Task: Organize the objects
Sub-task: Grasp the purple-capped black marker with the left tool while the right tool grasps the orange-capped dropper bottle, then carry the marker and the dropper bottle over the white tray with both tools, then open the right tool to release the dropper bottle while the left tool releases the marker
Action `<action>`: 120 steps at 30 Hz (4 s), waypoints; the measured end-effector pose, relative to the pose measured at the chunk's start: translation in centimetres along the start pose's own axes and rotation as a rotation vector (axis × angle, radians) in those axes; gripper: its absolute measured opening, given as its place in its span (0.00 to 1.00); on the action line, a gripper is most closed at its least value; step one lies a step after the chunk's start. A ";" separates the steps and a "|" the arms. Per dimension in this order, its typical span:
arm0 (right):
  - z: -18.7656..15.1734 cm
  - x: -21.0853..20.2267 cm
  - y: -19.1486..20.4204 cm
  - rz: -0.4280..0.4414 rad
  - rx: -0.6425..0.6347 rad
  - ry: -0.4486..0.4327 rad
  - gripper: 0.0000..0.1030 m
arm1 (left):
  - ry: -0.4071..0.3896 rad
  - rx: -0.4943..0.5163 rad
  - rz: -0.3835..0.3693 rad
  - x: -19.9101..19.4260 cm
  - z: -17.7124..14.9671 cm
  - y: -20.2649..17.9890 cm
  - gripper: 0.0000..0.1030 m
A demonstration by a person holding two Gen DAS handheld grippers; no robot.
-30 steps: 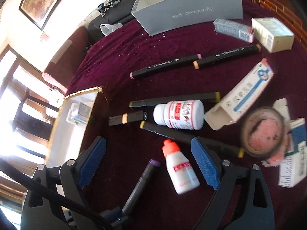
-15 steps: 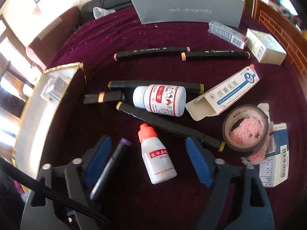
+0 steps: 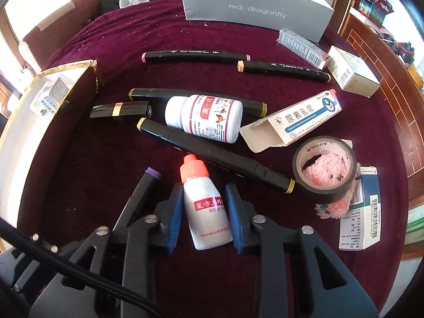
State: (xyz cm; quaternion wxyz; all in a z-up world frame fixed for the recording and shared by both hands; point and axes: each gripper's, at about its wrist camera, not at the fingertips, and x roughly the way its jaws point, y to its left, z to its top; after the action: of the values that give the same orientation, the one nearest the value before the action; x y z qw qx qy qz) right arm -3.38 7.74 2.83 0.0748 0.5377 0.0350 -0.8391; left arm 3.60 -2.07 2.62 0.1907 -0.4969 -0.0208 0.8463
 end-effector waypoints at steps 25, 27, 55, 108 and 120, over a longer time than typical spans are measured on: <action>-1.6 -1.0 -0.4 0.031 0.063 -0.040 0.23 | -0.104 -0.080 -0.060 -3.7 -1.9 3.5 0.11; -2.0 -1.5 -1.0 0.051 0.096 -0.059 0.23 | -0.122 -0.088 -0.071 -4.7 -2.2 3.8 0.11; -3.4 -10.6 7.1 0.183 -0.006 -0.193 0.24 | -0.314 -0.169 0.013 -15.6 -4.1 11.0 0.11; 3.6 -1.5 22.8 0.179 -0.177 -0.125 0.52 | -0.190 -0.583 0.043 -7.3 -0.7 28.8 0.34; 0.2 -5.3 20.4 0.152 -0.172 -0.234 0.54 | -0.286 -0.564 0.050 -11.9 -1.4 26.1 0.48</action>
State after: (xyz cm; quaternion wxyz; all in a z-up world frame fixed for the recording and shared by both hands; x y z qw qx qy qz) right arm 1.93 -11.91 8.17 0.1872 0.4290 0.0570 -0.8819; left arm 2.09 -30.61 5.95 0.0198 -0.4063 -0.2692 0.8729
